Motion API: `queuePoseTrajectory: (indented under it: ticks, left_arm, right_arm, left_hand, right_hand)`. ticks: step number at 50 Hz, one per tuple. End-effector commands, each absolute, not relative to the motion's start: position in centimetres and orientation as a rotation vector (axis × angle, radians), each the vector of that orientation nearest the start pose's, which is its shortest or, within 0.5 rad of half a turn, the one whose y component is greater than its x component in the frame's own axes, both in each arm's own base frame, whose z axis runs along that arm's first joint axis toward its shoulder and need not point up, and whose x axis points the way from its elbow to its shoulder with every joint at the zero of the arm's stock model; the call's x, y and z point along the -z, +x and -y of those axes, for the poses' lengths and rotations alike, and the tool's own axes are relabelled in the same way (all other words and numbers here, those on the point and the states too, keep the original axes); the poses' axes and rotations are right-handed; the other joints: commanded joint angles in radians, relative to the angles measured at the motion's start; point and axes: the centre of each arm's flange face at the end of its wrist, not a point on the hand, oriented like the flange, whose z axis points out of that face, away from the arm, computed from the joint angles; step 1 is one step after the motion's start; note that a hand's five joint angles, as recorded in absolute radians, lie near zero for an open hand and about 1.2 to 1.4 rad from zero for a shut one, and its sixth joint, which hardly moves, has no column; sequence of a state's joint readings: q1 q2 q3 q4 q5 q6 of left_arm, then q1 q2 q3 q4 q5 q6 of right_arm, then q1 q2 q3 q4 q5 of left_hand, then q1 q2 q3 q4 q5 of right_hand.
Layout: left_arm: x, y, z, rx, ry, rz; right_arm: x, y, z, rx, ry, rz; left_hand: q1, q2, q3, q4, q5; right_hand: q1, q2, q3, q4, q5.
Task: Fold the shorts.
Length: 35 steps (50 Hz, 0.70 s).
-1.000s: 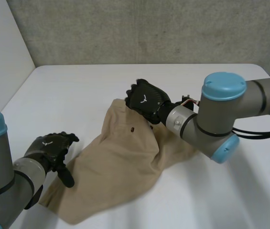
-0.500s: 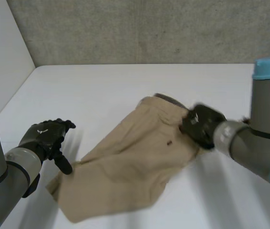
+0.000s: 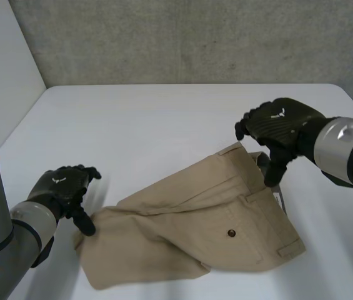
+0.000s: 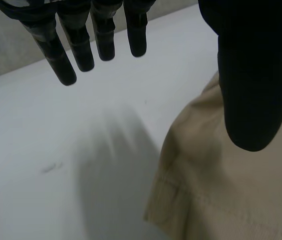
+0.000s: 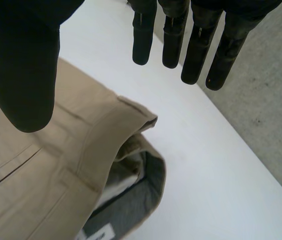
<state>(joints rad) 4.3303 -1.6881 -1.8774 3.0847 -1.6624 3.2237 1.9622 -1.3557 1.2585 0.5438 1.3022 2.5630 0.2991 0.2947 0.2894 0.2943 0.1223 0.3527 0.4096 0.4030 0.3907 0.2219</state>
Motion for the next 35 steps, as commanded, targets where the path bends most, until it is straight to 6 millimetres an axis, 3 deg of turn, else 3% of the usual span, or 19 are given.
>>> queuePoseTrajectory:
  ticks: [1, 9, 23, 26, 27, 30, 35]
  left_arm:
    - [-17.9, -20.5, 19.5, 1.609, 0.542, -2.714]
    - [-16.9, -19.9, 19.2, 1.544, 0.525, -2.741]
    - [-16.0, -20.1, 19.8, 1.542, 0.528, -2.742]
    - [-15.4, -20.1, 20.0, 1.511, 0.530, -2.755]
    - [-15.3, -20.2, 20.0, 1.506, 0.531, -2.757]
    - [-14.8, -20.3, 20.3, 1.482, 0.536, -2.766]
    - [-13.9, -20.6, 21.3, 1.468, 0.540, -2.771]
  right_arm:
    - [-26.2, 27.8, 24.7, 1.587, -1.400, -2.107]
    - [-22.1, 29.5, 24.9, 1.516, -1.499, -2.090]
    - [-18.5, 30.1, 26.2, 1.561, -1.541, -2.058]
    - [-17.9, 30.3, 26.6, 1.578, -1.541, -2.050]
    - [-17.7, 30.4, 26.9, 1.594, -1.539, -2.043]
    - [-17.7, 30.7, 27.4, 1.632, -1.535, -2.024]
    - [-19.0, 31.3, 28.7, 1.774, -1.531, -1.951]
  left_hand:
    - [0.088, 0.092, 0.097, 0.092, 0.090]
    - [0.129, 0.133, 0.138, 0.133, 0.131]
    - [0.270, 0.274, 0.279, 0.274, 0.272]
    - [0.302, 0.306, 0.312, 0.307, 0.304]
    - [0.314, 0.318, 0.323, 0.318, 0.316]
    - [0.334, 0.339, 0.344, 0.339, 0.336]
    - [0.416, 0.421, 0.426, 0.421, 0.419]
  right_hand:
    - [0.052, -0.005, 0.002, 0.014, 0.009]
    - [0.117, 0.060, 0.066, 0.079, 0.073]
    - [0.214, 0.157, 0.163, 0.175, 0.170]
    - [0.430, 0.374, 0.380, 0.392, 0.387]
    - [0.649, 0.592, 0.599, 0.611, 0.605]
    - [1.002, 0.946, 0.952, 0.964, 0.959]
    - [1.044, 0.987, 0.993, 1.006, 1.000]
